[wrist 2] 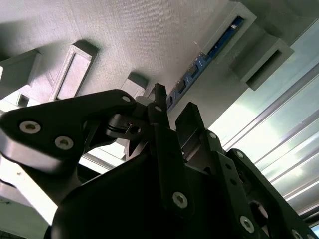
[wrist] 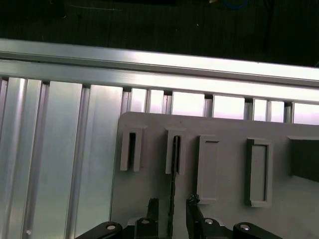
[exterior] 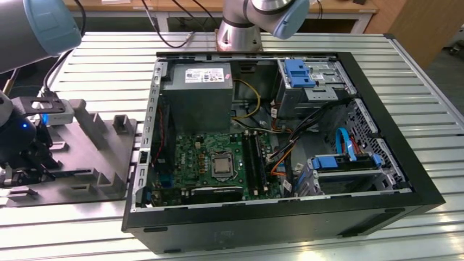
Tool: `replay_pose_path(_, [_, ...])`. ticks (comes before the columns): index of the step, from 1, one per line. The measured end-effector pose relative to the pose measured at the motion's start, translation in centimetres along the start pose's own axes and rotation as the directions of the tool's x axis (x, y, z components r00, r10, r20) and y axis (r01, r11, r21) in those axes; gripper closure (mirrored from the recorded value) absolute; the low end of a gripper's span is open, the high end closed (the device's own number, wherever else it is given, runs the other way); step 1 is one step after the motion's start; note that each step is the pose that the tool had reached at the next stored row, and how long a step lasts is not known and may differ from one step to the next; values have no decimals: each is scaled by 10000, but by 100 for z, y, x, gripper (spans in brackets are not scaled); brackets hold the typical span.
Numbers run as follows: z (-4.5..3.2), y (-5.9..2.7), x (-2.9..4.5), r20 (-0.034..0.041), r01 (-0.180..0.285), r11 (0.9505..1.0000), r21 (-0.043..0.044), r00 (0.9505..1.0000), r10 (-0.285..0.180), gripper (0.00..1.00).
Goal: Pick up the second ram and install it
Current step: 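Pick up the second ram and move it above second insertion slot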
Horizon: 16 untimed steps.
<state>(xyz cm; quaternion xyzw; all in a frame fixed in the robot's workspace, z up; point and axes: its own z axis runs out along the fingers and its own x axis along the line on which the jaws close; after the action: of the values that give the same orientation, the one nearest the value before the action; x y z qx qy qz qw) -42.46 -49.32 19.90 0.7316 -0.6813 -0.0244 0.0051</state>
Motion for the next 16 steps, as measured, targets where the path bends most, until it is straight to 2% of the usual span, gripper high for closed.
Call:
replay_pose_path(8, [0, -2, 1, -1, 1, 10000, -1, 10000, -1, 66])
replay_pose_path(9, [-1, -3, 1, -1, 2, 10000, -1, 10000, -2, 73])
replay_pose_path(16, [-1, -5, -1, -1, 2, 10000, -1, 10000, -2, 73])
